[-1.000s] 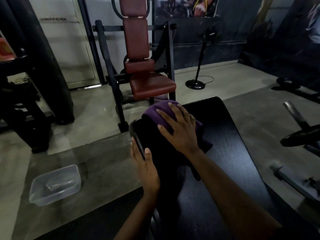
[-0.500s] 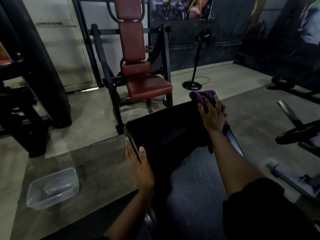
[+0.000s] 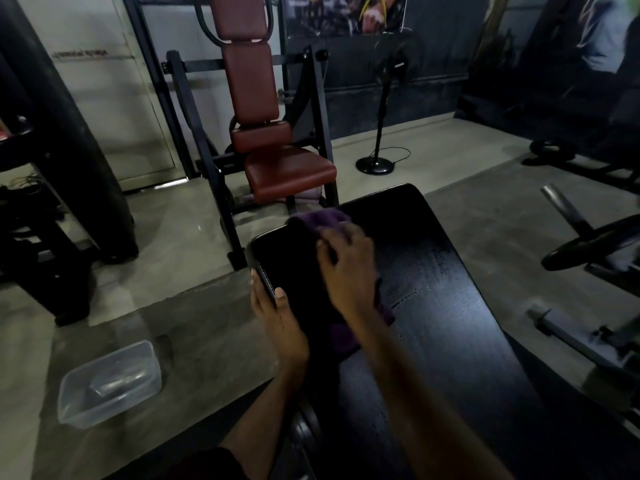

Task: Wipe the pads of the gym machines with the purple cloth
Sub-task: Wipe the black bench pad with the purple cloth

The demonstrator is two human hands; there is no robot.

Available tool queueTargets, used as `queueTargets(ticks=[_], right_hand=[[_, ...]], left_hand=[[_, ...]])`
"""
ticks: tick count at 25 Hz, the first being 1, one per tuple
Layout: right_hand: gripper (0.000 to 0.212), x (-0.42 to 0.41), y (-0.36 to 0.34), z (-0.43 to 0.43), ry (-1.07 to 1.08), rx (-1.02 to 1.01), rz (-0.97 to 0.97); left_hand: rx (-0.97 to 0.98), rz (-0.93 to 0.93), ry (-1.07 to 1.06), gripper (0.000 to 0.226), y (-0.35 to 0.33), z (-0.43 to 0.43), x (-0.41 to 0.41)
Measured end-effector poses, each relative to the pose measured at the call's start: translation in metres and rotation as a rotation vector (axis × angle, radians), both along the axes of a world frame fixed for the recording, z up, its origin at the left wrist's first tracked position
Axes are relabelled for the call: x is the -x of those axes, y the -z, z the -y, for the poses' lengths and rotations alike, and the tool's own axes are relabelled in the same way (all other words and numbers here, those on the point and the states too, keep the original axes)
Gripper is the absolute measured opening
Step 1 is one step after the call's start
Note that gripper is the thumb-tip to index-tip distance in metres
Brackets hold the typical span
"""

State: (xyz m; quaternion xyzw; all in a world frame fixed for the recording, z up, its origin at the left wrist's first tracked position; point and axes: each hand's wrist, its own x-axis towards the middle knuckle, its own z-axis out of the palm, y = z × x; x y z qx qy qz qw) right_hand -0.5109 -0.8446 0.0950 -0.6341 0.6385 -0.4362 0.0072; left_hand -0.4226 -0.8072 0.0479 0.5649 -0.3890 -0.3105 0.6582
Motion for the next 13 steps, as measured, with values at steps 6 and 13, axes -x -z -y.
queueTargets(ticks=[6,13], right_hand=[[0.049,-0.026,0.041,-0.020,0.050,-0.032,-0.280],[0.052,0.044,0.061,-0.021,0.383,-0.234,0.021]], left_hand=[[0.096,-0.179,0.071,0.095,0.009,0.003,-0.003],[0.054,-0.113,0.038,0.090,0.005,0.002,0.000]])
